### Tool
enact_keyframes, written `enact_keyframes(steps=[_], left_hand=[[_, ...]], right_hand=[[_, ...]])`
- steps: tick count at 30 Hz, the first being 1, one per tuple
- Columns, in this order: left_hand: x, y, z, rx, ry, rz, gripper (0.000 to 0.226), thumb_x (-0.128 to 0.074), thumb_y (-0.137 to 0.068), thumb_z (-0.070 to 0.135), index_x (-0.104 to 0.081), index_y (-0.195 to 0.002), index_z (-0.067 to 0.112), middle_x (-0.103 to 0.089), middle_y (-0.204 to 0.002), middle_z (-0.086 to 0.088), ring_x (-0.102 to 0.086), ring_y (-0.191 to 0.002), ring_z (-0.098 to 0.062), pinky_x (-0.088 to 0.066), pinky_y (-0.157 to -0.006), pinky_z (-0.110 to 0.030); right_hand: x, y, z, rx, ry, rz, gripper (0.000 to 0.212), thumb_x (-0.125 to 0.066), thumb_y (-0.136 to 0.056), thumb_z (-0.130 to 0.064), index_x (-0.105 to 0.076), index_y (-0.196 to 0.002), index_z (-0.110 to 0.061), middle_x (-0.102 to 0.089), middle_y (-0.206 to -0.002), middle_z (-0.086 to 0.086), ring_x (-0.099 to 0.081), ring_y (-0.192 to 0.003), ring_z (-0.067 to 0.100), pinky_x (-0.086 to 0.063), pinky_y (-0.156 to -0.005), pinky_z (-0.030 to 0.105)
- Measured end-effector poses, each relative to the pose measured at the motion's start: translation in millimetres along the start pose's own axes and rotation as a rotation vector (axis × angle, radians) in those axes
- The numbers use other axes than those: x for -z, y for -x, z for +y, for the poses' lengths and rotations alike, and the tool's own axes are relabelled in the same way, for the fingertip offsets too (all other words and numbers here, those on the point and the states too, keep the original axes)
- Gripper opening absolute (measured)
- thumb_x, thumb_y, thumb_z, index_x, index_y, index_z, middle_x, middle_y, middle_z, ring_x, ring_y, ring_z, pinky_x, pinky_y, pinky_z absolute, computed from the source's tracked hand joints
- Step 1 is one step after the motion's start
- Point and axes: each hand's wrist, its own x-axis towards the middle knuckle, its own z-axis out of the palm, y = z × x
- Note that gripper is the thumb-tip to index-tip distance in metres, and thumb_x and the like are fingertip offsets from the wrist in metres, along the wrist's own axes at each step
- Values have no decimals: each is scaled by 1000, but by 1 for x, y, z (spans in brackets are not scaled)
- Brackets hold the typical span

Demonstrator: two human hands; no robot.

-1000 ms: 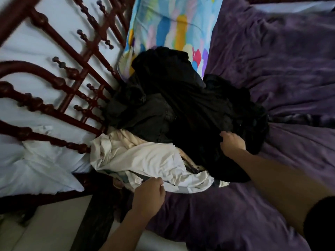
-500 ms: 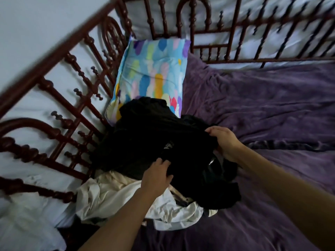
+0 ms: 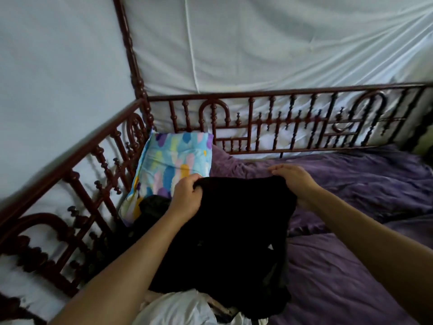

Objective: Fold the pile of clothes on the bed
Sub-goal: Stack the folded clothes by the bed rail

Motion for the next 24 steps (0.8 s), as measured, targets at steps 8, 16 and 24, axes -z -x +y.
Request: enact_keyframes(steps=[8, 16, 24], left_hand=[[61, -22, 88, -60, 349, 93, 25, -50, -94, 13, -67, -76, 19, -66, -68, 8, -61, -72, -9, -45, -66, -26], [98, -25, 84, -33, 107, 335, 23, -51, -88, 14, -62, -68, 9, -58, -58, 5, -52, -57, -9, -39, -52, -22], [22, 10, 76, 30, 302, -192, 29, -68, -74, 39, -61, -102, 34, -64, -96, 4, -59, -89, -11, -46, -79, -20]], right_hand=[[20, 36, -29, 547, 1137, -239, 52, -70, -52, -80, -54, -96, -59, -59, -88, -35, -54, -78, -13, -39, -63, 12], [48, 22, -29, 139, 182, -188, 10, -67, -87, -16, -76, -92, -14, -75, -91, 6, -71, -84, 23, -56, -71, 25], [-1, 48, -84, 304, 244, -426, 14, -63, -91, -14, -75, -97, -13, -74, -97, 12, -71, -91, 28, -58, -79, 32]])
